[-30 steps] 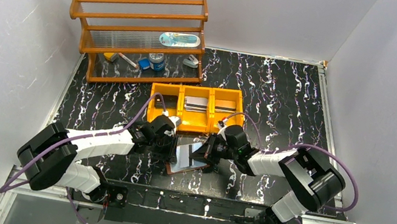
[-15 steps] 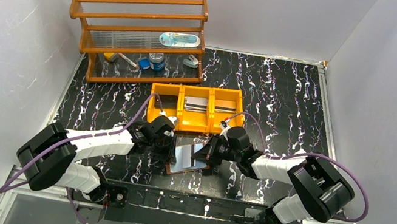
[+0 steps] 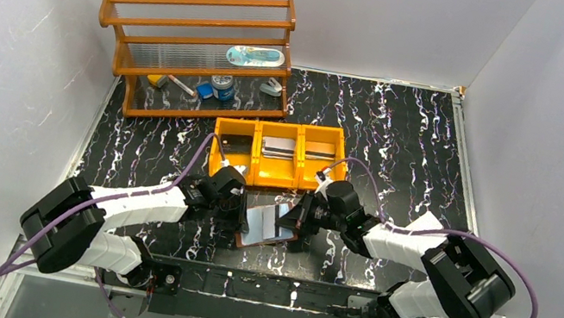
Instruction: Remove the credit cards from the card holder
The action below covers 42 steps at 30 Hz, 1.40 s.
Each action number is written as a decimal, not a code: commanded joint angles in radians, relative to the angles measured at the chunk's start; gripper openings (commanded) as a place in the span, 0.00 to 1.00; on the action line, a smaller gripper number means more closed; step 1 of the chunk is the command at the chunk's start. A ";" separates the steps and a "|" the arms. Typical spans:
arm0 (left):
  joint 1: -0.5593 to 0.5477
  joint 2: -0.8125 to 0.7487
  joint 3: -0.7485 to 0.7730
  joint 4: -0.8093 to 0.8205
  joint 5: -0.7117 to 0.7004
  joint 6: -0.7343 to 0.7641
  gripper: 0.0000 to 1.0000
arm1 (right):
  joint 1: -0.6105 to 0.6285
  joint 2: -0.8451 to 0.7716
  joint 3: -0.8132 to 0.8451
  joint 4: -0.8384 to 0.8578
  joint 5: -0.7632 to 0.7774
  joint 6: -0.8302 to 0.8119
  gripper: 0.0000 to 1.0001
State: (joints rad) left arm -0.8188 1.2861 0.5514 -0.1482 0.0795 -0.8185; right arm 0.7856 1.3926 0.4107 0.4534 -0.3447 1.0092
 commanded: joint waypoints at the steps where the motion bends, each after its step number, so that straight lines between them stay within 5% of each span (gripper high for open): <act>1: -0.003 0.015 -0.029 -0.118 -0.086 0.012 0.17 | 0.002 -0.056 0.022 -0.047 0.025 -0.052 0.04; 24: -0.003 -0.010 0.016 -0.194 -0.119 0.063 0.17 | -0.035 -0.226 0.079 -0.295 0.162 -0.139 0.04; 38: -0.003 -0.084 0.072 -0.283 -0.170 0.083 0.19 | -0.120 -0.245 0.052 -0.243 0.057 -0.139 0.04; 42: -0.003 -0.128 0.061 -0.283 -0.158 0.081 0.26 | -0.136 -0.243 0.041 -0.242 0.037 -0.130 0.03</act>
State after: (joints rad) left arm -0.8219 1.2209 0.5911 -0.3828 -0.0566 -0.7506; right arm 0.6643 1.1694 0.4526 0.1600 -0.2684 0.8829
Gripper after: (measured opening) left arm 0.212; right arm 0.054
